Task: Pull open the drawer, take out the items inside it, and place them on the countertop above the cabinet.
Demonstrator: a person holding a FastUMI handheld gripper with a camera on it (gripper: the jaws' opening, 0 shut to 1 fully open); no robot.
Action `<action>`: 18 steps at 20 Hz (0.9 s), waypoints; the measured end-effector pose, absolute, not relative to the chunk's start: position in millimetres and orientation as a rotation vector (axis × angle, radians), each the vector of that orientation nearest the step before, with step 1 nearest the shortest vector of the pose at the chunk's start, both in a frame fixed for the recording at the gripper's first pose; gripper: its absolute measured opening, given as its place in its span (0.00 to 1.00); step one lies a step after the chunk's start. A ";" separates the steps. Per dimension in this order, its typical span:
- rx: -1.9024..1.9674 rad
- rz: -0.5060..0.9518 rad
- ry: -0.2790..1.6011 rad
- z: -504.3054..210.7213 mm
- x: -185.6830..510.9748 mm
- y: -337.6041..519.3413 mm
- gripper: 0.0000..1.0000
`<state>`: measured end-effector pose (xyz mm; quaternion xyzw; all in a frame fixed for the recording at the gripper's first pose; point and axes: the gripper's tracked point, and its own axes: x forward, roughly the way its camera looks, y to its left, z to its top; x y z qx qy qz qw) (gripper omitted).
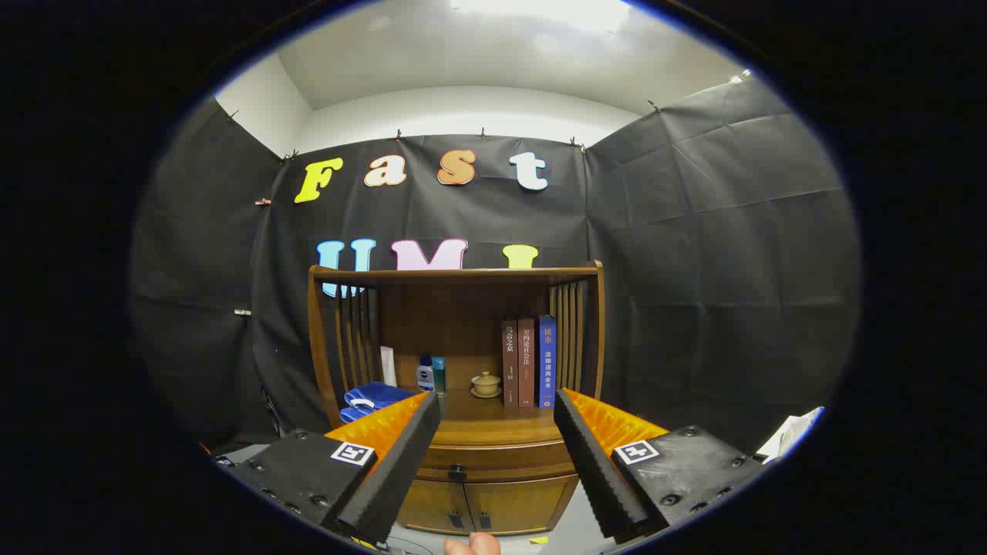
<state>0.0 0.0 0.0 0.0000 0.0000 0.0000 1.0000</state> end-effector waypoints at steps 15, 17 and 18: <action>0.005 0.027 -0.009 1.5 -5.8 7.6 0.97; 0.007 0.041 -0.021 4.8 -6.1 12.8 0.97; 0.008 0.047 -0.025 4.2 -5.5 15.5 0.97</action>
